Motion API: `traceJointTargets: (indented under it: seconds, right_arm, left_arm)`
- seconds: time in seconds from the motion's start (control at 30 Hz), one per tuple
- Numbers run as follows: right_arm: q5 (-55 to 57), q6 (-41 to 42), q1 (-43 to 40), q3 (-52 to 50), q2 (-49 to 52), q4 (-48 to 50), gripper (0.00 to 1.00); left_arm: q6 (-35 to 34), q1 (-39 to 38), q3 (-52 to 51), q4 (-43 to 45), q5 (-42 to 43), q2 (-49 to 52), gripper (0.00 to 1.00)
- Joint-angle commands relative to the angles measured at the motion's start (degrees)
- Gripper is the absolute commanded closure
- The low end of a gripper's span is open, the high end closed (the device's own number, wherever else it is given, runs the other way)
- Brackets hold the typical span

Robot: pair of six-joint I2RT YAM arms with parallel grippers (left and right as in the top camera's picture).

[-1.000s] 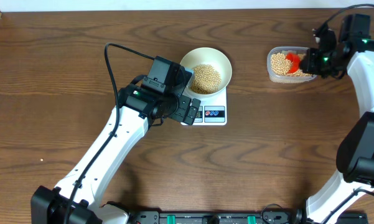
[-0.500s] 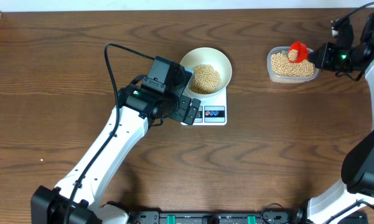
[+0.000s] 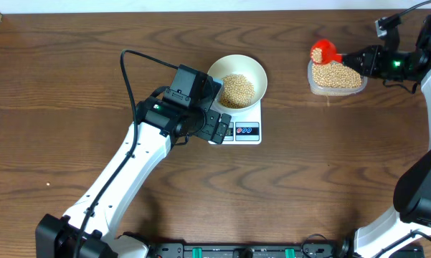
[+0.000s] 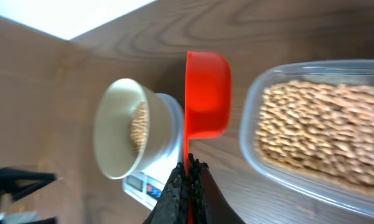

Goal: Scoop item into bowl and weigh 50g on scale
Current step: 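Lift the scoop with soybeans and carry it toward the bowl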

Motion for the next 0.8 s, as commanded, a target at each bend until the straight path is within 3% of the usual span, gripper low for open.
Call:
traceJointTargets:
  seconds: [0.0,0.37,0.77]
  right_arm:
    - [-7.0,0.7,-0.1,-0.2,-1.2,0.3,0.99]
    - [-10.3,0.7,2.0,-0.2,-1.2,1.6,0.99]
    - [-6.7,-0.2,12.1,-0.2,-1.2,6.5,0.99]
  left_arm:
    - [0.1,0.1,-0.6,0.0,-0.6,0.5,0.04]
    - [0.1,0.1,-0.6,0.0,-0.6,0.5,0.04]
    - [0.1,0.1,-0.6,0.0,-0.6,0.5,0.04]
